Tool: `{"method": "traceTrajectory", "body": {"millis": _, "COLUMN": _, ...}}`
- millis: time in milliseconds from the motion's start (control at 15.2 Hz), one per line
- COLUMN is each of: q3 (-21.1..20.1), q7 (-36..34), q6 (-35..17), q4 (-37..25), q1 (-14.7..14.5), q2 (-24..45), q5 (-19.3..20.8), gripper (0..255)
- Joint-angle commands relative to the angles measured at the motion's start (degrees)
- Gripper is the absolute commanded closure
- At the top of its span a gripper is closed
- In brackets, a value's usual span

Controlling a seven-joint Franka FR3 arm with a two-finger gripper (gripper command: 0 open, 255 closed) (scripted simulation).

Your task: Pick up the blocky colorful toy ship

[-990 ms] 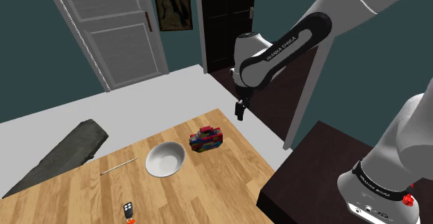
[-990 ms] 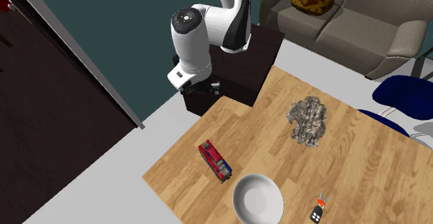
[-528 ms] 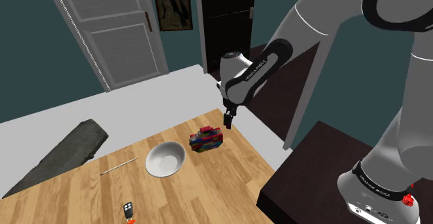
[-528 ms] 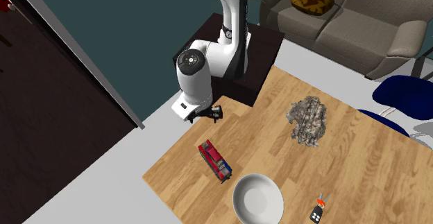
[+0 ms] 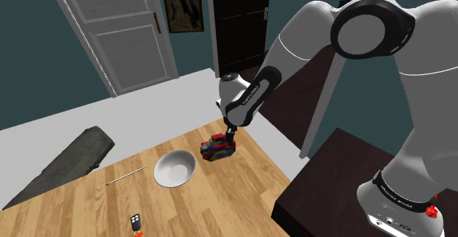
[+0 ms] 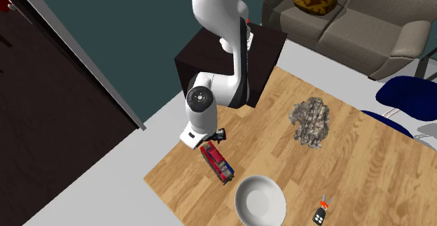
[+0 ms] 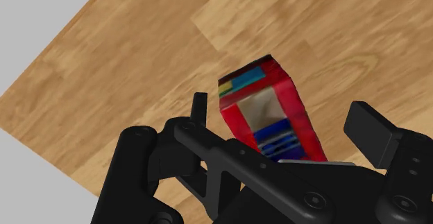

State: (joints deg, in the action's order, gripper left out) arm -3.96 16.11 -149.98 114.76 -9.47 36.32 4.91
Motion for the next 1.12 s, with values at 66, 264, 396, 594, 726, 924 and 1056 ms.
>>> {"method": "traceTrajectory", "body": {"millis": 66, "q3": 0.22, "q7": -0.01, "q6": -1.09, "q4": -1.61, "q1": -0.25, "q2": 2.61, "q5": 0.31, "gripper": 0}}
{"method": "traceTrajectory", "body": {"millis": 264, "q3": 0.43, "q7": -0.13, "q6": -2.43, "q4": -2.42, "q1": -0.42, "q2": 4.76, "q5": 0.48, "gripper": 0}}
{"method": "traceTrajectory", "body": {"millis": 396, "q3": 0.54, "q7": -0.19, "q6": -3.11, "q4": -2.88, "q1": -0.5, "q2": 5.9, "q5": 0.56, "gripper": 0}}
{"method": "traceTrajectory", "body": {"millis": 594, "q3": 0.54, "q7": -0.18, "q6": -3.15, "q4": -2.95, "q1": -0.5, "q2": 6.02, "q5": 0.57, "gripper": 255}}
{"method": "traceTrajectory", "body": {"millis": 726, "q3": 0.54, "q7": -0.17, "q6": -3.14, "q4": -2.95, "q1": -0.48, "q2": 6.01, "q5": 0.57, "gripper": 255}}
{"method": "traceTrajectory", "body": {"millis": 924, "q3": 0.54, "q7": -0.18, "q6": -3.14, "q4": -2.97, "q1": -0.5, "q2": 6.03, "q5": 0.57, "gripper": 255}}
{"method": "traceTrajectory", "body": {"millis": 1056, "q3": 0.54, "q7": -0.19, "q6": -3.14, "q4": -2.96, "q1": -0.51, "q2": 6.02, "q5": 0.57, "gripper": 255}}
